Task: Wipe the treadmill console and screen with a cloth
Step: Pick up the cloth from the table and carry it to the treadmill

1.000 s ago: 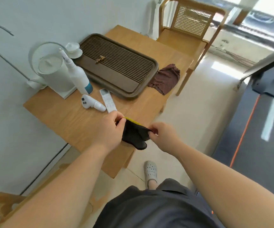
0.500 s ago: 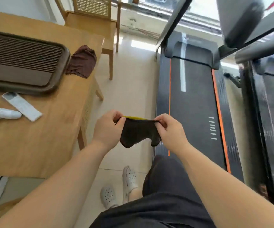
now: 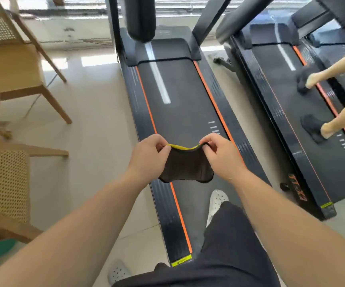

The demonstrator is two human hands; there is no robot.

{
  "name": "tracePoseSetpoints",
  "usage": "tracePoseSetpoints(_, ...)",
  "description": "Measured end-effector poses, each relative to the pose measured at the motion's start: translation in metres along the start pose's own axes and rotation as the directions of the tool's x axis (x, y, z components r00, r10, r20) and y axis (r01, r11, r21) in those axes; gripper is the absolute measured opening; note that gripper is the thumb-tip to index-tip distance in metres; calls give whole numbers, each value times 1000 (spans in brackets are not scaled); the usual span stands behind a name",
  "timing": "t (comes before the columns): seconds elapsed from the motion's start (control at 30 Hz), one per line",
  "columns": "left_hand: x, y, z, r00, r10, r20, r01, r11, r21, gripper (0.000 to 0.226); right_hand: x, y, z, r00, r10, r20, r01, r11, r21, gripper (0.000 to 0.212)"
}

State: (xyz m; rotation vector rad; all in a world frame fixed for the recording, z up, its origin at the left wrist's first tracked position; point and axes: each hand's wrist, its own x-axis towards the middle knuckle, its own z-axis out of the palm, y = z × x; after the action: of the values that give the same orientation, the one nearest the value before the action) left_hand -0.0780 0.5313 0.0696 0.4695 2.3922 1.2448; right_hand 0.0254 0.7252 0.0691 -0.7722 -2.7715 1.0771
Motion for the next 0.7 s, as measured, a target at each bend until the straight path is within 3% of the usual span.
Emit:
tracePoseSetpoints(0.17,78,86,79,994,-107,-1,107,994,-27,12,83,86,-80,998,-44,33,44,999,0,11)
tracePoseSetpoints(0.3,132,191,101,980,-187,-66,183,981,-64,15,152,117,-179,988,-84,129,84,996,7,13)
tracePoseSetpoints(0.43,173,305,91,975,-186,-124,161,970,-182,16,206,99,-270,955,-155,253,187,976,-109,15)
tracePoseSetpoints(0.57,205,383,54,969,-149,-197,105,971,-215,17,251,49,-343,955,-222,194,227,974,-4,16)
tracePoseSetpoints(0.7,242,423,11,950,-135,-281,86,980,-180,18,298,12,-378,963,-188,194,191,982,2,16)
